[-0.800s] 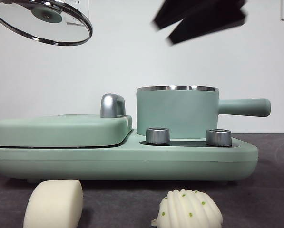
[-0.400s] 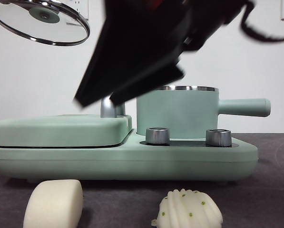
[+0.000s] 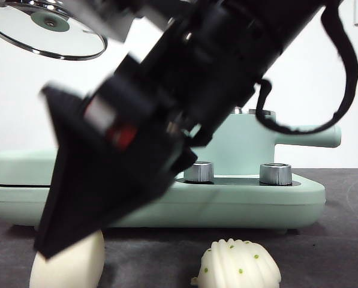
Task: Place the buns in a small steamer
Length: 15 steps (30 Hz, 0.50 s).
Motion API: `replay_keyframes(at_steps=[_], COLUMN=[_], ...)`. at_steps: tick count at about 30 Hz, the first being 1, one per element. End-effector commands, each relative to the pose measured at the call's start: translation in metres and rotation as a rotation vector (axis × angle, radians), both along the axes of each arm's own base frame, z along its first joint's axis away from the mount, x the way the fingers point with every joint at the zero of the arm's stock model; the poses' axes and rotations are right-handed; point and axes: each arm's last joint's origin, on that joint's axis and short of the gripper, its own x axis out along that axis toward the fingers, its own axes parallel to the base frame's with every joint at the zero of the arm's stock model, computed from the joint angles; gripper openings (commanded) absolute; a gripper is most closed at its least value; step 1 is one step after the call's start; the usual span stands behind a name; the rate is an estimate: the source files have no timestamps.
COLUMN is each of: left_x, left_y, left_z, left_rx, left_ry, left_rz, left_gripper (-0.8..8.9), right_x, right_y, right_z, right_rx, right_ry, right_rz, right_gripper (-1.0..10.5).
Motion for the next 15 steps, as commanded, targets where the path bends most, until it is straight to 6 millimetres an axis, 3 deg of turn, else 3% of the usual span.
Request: replay_keyframes(at_steps=[1, 15], left_x=[0.001, 0.001], left_y=[0.000, 0.001], left_z=[0.008, 0.008], left_rx=[-0.010, -0.010], left_ry=[-0.043, -0.043], left_rz=[0.000, 0.002], left_gripper=[0.11, 0.11], right_x=[-0.002, 0.000], right_y=[0.011, 0.021], right_z=[-0.003, -0.022], right_rx=[-0.021, -0.082], right_ry=[-0.041, -0.019], right_rz=[0.002, -0.003], right_gripper=[4.3, 4.1])
